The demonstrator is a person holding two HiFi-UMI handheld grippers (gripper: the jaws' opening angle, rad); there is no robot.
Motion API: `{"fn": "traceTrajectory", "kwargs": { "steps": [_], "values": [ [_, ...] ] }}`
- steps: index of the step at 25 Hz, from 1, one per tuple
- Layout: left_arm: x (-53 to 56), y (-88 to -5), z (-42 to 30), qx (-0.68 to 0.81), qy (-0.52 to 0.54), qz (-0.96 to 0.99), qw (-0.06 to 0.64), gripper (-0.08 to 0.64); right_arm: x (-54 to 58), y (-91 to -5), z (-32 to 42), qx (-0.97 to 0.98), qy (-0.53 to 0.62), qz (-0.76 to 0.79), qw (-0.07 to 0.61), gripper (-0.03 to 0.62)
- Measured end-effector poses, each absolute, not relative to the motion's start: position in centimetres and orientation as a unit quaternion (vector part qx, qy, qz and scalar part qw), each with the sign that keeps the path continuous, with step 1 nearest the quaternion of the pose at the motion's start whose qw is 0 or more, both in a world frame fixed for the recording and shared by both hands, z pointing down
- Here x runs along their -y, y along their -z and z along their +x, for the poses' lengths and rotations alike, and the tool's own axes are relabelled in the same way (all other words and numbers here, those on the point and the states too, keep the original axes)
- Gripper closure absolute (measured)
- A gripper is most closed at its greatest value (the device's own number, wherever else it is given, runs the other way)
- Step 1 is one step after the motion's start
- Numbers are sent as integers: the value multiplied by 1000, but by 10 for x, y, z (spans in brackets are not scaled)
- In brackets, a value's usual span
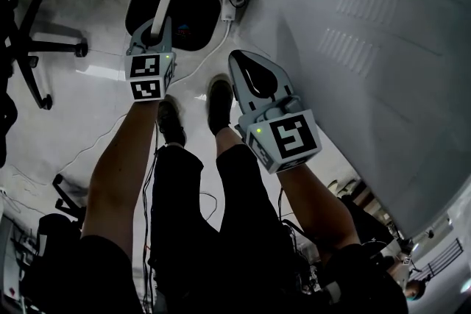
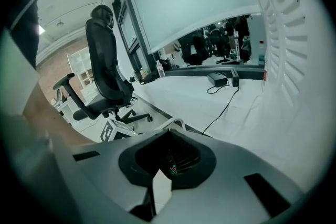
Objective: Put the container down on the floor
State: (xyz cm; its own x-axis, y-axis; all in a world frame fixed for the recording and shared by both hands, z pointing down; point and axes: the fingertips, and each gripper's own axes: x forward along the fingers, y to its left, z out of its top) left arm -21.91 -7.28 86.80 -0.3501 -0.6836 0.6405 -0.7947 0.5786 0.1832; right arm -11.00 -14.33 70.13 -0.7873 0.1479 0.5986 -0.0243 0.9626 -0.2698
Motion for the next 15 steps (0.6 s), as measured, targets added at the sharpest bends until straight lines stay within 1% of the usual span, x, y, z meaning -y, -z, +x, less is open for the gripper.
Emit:
{"fn": "traceTrajectory", "kwargs": {
  "steps": [8, 15],
  "values": [
    [39, -883, -192, 806, -96, 447, 375, 548, 125, -704, -109, 932, -138, -46, 332, 583],
    [35, -883, -186, 797, -127, 456, 374, 546, 117, -704, -106, 930, -133, -50, 338, 583]
  ]
}}
